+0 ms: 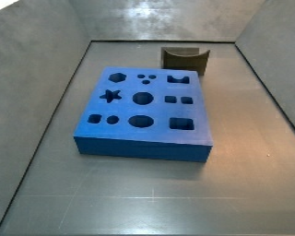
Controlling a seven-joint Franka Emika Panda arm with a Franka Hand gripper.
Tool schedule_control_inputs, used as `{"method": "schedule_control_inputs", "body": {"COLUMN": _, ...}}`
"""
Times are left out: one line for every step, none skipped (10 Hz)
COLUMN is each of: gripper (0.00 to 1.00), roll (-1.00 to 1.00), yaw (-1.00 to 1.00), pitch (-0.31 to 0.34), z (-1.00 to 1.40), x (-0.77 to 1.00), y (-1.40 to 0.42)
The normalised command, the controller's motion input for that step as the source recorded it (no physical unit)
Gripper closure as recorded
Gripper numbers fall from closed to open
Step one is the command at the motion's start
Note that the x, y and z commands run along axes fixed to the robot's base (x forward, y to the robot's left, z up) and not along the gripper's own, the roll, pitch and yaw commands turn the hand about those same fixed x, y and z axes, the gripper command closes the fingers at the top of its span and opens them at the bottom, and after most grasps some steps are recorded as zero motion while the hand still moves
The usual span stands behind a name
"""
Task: Pick up the hexagon object. Move up. Place the hexagon object on the fixture. Regrasp the hexagon object. Move to above the board. Insert the hexagon object.
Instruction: Move to above the board.
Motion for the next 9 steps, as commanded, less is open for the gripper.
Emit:
{"method": "schedule_control_inputs", "body": {"gripper": 1.00, "roll": -1.00, "yaw": -0.04, "pitch": -0.084, "z": 0.29, "x": -1.00, "y": -0.97}}
{"method": "schedule_control_inputs", "body": {"gripper": 1.00, "roll": -1.00, "yaw": -0.04, "pitch": -0.095, "z": 0.26, "x": -1.00, "y": -0.92}}
{"method": "schedule_control_inputs", "body": {"gripper": 1.00, "roll": -1.00, "yaw": -0.04, "pitch": -0.108, "z": 0.26, "x": -1.00, "y": -0.88}}
{"method": "schedule_control_inputs", "body": {"gripper": 1.00, "roll": -1.00, "yaw": -0.04, "pitch": -0.114, "z": 0.24, "x": -0.99, "y": -0.84}}
{"method": "schedule_control_inputs", "body": {"gripper": 1.00, "roll": -1.00, "yaw": -0.05, "pitch": -0.120, "z": 0.17, "x": -0.71, "y": -0.55}}
{"method": "schedule_control_inputs", "body": {"gripper": 1.00, "roll": -1.00, "yaw": -0.05, "pitch": -0.120, "z": 0.09, "x": -0.45, "y": -0.29}}
{"method": "schedule_control_inputs", "body": {"gripper": 1.00, "roll": -1.00, "yaw": -0.06, "pitch": -0.109, "z": 0.04, "x": -0.23, "y": -0.11}}
{"method": "schedule_control_inputs", "body": {"gripper": 1.00, "roll": -1.00, "yaw": -0.07, "pitch": -0.108, "z": 0.03, "x": -0.16, "y": -0.06}}
{"method": "schedule_control_inputs", "body": {"gripper": 1.00, "roll": -1.00, "yaw": -0.07, "pitch": -0.115, "z": 0.01, "x": -0.12, "y": -0.02}}
